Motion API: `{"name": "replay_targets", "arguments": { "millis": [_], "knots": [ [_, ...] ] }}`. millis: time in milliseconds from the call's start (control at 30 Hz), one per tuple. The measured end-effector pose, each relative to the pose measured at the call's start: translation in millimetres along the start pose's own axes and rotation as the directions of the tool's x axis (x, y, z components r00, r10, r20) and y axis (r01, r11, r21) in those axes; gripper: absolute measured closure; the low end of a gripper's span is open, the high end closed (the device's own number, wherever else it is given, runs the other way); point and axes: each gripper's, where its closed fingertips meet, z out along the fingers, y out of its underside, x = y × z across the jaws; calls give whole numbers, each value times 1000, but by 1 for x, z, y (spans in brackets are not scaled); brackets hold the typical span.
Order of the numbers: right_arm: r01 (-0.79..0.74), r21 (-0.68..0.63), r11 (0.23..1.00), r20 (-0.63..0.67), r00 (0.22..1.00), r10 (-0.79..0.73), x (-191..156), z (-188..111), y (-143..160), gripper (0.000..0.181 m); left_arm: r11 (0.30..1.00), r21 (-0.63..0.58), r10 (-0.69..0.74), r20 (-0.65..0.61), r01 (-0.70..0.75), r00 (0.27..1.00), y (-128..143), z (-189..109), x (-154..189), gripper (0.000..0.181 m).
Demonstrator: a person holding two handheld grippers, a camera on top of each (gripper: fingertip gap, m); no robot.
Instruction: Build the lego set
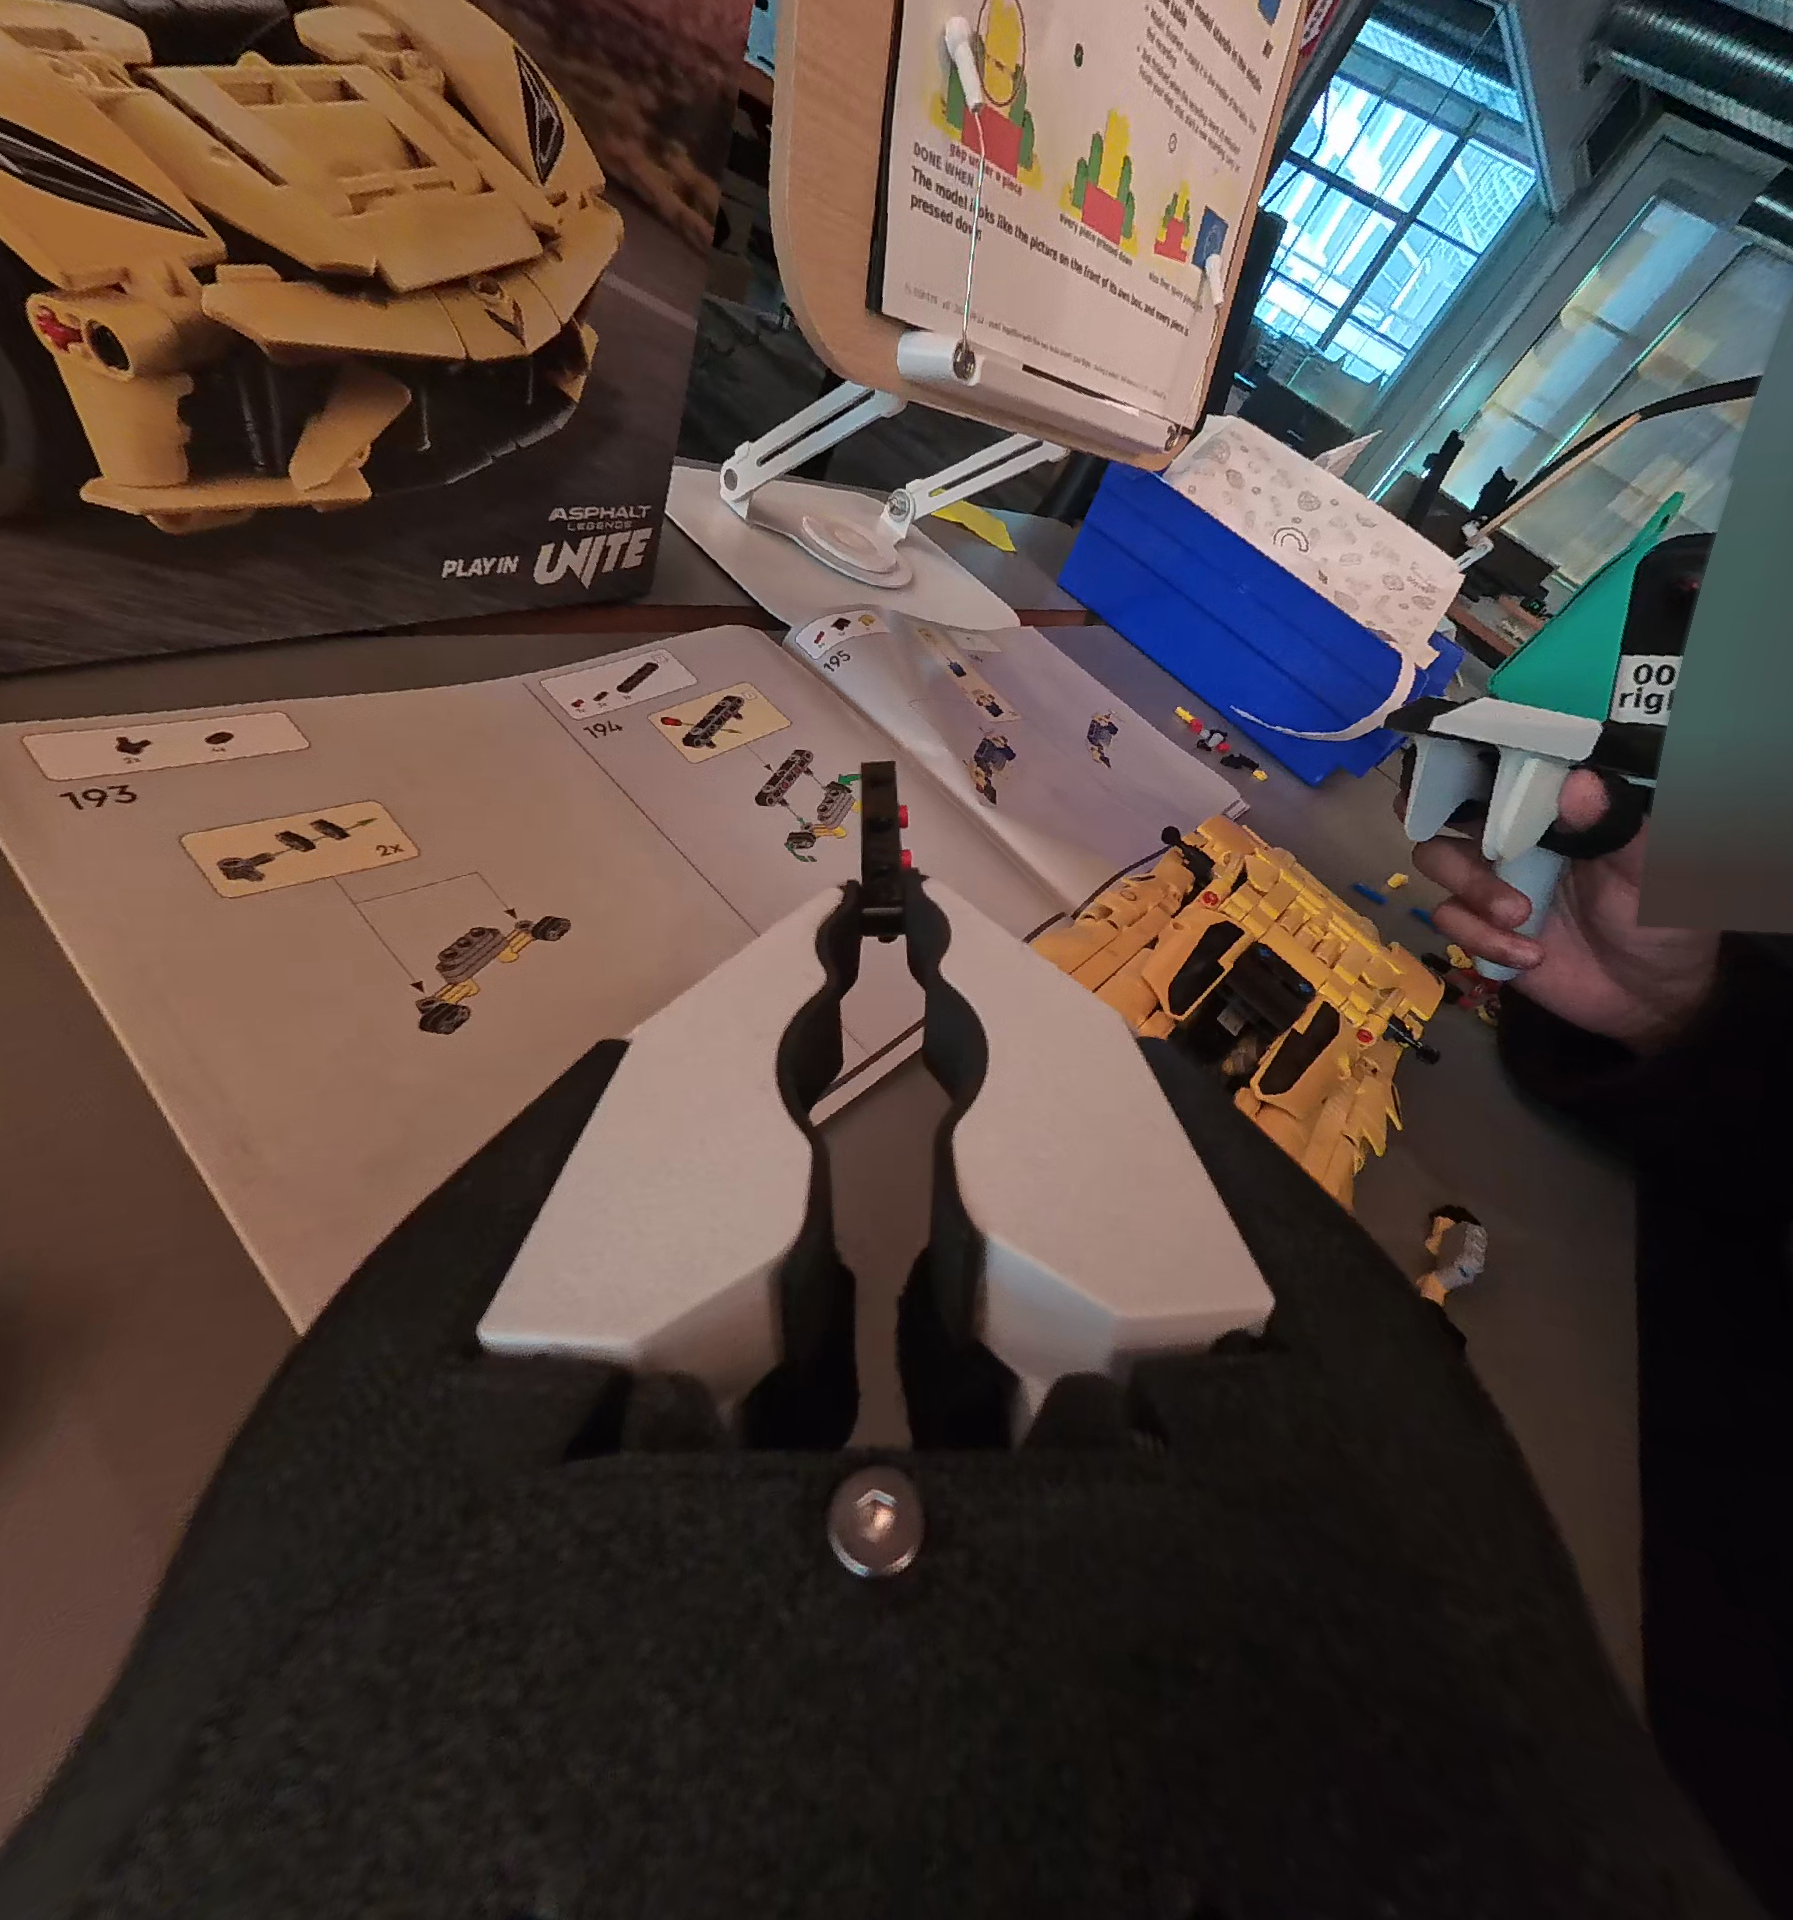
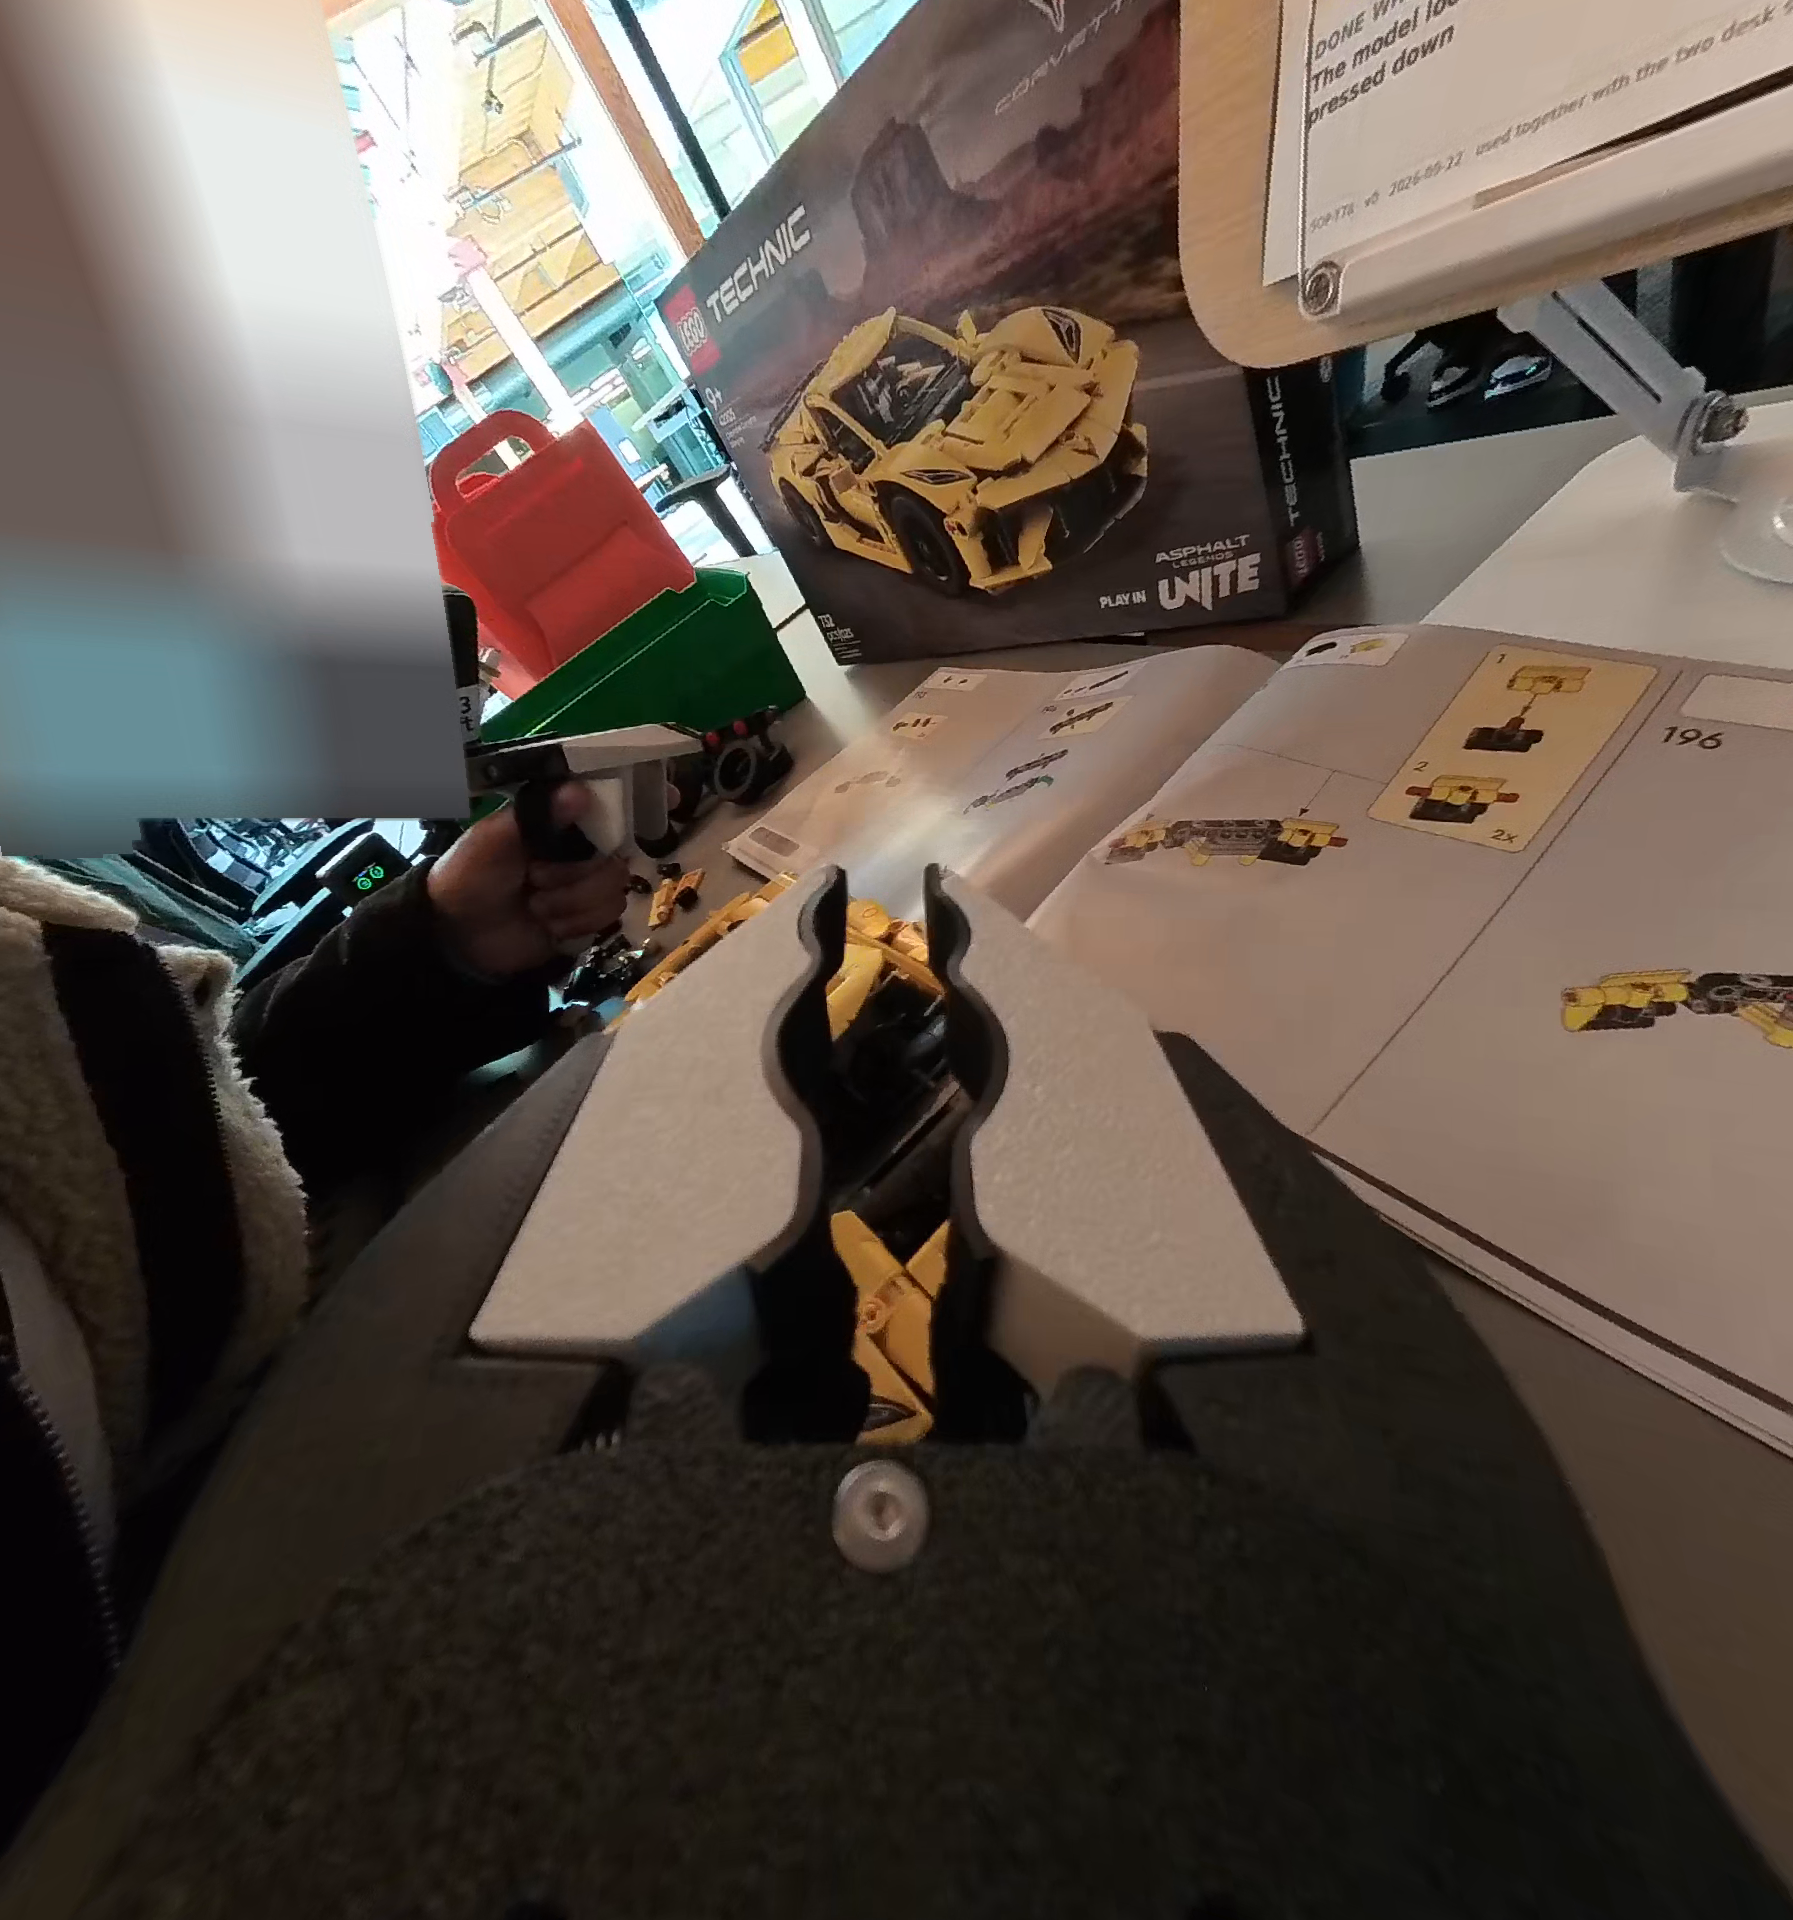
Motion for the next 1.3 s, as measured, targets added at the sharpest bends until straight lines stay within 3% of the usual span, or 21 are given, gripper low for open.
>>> {"name": "replay_targets", "arguments": {
  "millis": [100,200,300,400,500,633,700,833,967,1033,1167,1233,1300],
  "knots": [
    [-6,-6,1000,43,999,6,-9,2,0,167,999,32,-13,-47,14,999,-6,-1,9,174],
    [19,-10,1000,146,989,-18,-37,12,-1,166,990,128,-29,-236,61,971,-25,-9,44,174],
    [44,-25,999,298,954,-34,-80,31,2,166,966,201,-39,-501,160,865,-44,-25,96,174],
    [11,-86,996,478,878,32,-131,48,8,162,964,178,-27,-672,197,740,-44,-35,139,174],
    [16,-110,994,526,849,45,-163,60,11,152,982,148,24,-713,117,701,-29,-34,165,174],
    [132,-49,990,438,894,-98,-170,74,11,153,992,118,52,-745,54,665,-15,-34,184,174],
    [147,-52,988,458,882,-107,-177,72,14,175,995,100,55,-730,27,681,-9,-29,183,174],
    [208,-22,978,396,900,-182,-170,74,13,175,997,67,26,-717,32,696,-5,-23,179,174],
    [421,-18,907,204,889,-409,-149,80,16,175,999,43,14,-598,14,802,-1,-5,156,167],
    [614,-67,787,-10,788,-616,-125,81,11,175,999,41,-7,-539,34,842,-4,1,145,156],
    [867,-296,401,-316,307,-898,-104,78,5,175,997,69,4,-488,35,873,-8,6,148,146],
    [901,-371,223,-367,79,-927,-110,80,7,175,997,76,18,-476,21,879,-6,10,155,139],
    [912,-386,136,-375,-20,-927,-120,85,13,175,998,59,-3,-477,35,879,-2,13,161,134]
  ]
}}
